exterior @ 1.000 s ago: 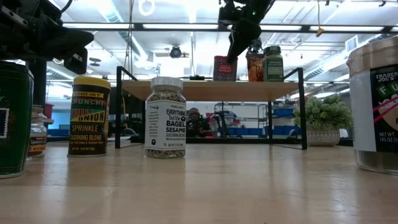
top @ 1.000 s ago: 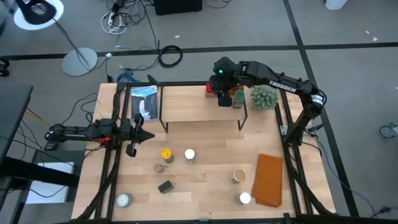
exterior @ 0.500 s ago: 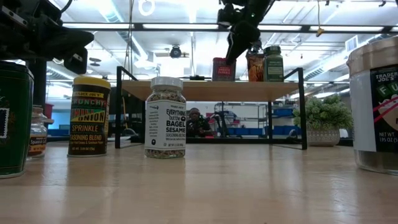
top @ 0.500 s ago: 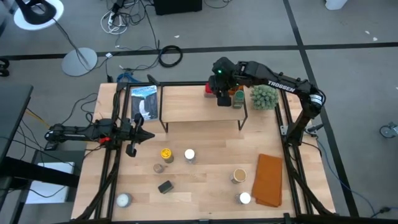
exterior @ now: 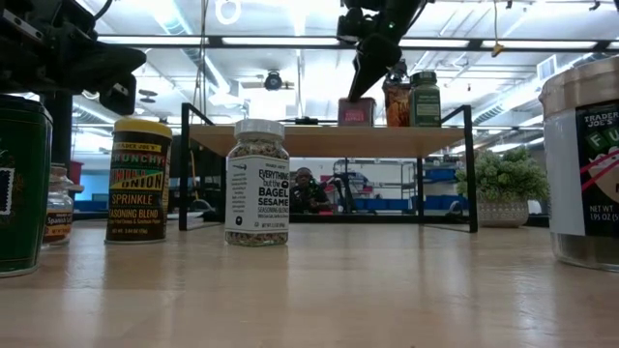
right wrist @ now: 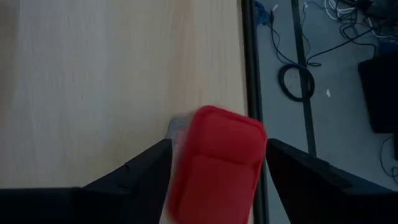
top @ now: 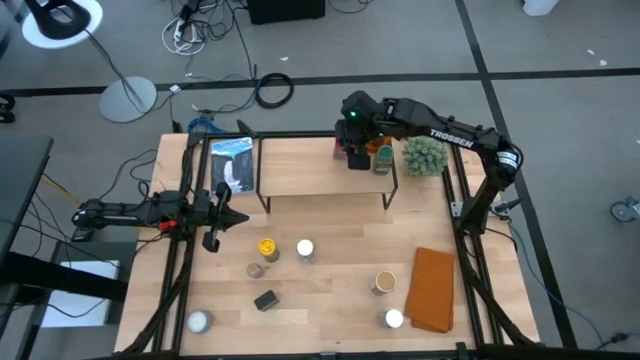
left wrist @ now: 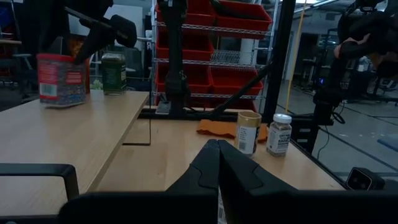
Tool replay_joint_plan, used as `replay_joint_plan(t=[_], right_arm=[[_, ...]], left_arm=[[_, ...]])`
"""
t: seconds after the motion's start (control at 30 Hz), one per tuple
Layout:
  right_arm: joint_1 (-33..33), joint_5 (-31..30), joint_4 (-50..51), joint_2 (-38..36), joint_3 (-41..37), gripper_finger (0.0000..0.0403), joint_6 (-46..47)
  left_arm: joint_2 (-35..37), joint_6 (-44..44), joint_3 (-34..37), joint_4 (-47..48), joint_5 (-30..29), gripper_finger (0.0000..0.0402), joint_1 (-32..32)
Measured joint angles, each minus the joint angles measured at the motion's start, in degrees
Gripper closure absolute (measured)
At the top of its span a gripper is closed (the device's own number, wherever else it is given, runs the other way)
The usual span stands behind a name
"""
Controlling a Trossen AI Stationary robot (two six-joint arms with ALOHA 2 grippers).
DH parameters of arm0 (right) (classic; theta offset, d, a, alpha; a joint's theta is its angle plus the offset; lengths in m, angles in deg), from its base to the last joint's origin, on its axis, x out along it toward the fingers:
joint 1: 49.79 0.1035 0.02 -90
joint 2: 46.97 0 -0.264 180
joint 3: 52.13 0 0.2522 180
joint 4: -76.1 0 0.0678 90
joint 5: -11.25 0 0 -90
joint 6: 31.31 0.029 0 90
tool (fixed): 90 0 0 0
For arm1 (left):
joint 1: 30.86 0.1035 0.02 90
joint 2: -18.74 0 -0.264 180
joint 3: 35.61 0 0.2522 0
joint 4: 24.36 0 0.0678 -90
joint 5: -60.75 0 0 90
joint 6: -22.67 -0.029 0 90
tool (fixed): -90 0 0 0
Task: Shelf spices
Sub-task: Put the red seasoning can on the shelf
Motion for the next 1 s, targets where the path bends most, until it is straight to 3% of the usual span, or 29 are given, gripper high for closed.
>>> replay_joint_plan(t=[0.17,0.47,0.77,1.0], right_arm=[[-0.04,-1.05,-1.67,0.04,-0.96,0.0124,-0.25],[2.18,-12.45,-2.23,-0.13,0.57,0.0089,-0.06],[6.77,-13.9,0.05,-0.22,5.22,0.0087,4.57],[8.04,-18.67,6.37,-0.22,5.25,0.0086,17.28]], left_arm=[[0.0,0.02,0.0,-0.05,0.02,0.0395,0.0],[0.0,0.0,0.0,-0.91,0.04,0.0395,-0.02],[0.0,0.02,0.0,-0.84,0.02,0.0395,-0.02],[0.0,0.02,0.0,-0.82,0.02,0.0395,0.0]])
